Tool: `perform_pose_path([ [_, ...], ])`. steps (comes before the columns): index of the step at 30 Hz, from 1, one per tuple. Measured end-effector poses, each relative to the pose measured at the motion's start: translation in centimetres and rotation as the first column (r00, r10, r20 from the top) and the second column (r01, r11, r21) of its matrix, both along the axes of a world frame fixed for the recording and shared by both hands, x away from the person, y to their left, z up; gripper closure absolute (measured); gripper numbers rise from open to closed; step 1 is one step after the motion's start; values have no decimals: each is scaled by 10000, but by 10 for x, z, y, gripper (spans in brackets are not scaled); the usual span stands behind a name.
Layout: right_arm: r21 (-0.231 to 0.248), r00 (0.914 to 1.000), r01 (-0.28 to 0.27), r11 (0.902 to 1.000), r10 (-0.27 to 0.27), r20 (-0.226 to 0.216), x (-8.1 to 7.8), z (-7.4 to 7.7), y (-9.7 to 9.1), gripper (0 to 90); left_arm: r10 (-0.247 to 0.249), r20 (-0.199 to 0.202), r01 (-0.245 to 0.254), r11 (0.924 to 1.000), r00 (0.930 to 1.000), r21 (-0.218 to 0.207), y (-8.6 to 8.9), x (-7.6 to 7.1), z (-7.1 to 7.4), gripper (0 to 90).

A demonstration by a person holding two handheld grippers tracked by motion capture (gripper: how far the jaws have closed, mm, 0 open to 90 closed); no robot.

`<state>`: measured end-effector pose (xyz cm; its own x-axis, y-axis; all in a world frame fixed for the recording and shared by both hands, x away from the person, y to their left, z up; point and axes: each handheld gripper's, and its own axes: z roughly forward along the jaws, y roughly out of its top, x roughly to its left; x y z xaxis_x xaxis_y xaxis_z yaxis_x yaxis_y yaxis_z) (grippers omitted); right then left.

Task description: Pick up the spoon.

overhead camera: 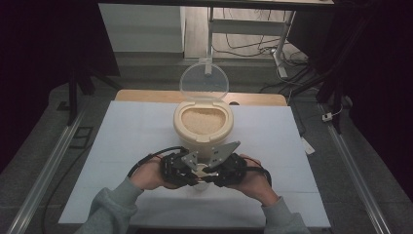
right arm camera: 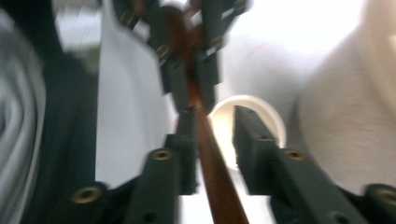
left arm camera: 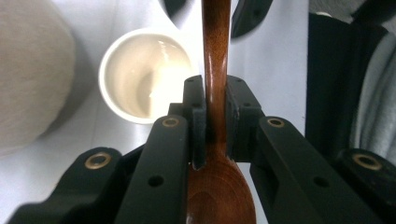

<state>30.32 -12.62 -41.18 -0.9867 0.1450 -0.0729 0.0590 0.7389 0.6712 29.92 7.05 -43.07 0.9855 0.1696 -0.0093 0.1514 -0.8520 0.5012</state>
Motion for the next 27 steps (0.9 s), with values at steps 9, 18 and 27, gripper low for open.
perform_pose_path([
  [9,2328,9726,2194,9475,-2311,239,2,14,-35,465,796,511,-755,9941,9955,-774,13,2,4,795],
  [18,3391,9114,3964,8532,-4101,-339,0,10,-65,373,1428,985,-1277,9810,9848,-1461,22,-1,8,796],
  [27,3789,8660,4916,7841,-4859,-1180,-4,-2,-61,323,1776,1269,-1529,9711,9759,-1833,23,-2,9,796],
])
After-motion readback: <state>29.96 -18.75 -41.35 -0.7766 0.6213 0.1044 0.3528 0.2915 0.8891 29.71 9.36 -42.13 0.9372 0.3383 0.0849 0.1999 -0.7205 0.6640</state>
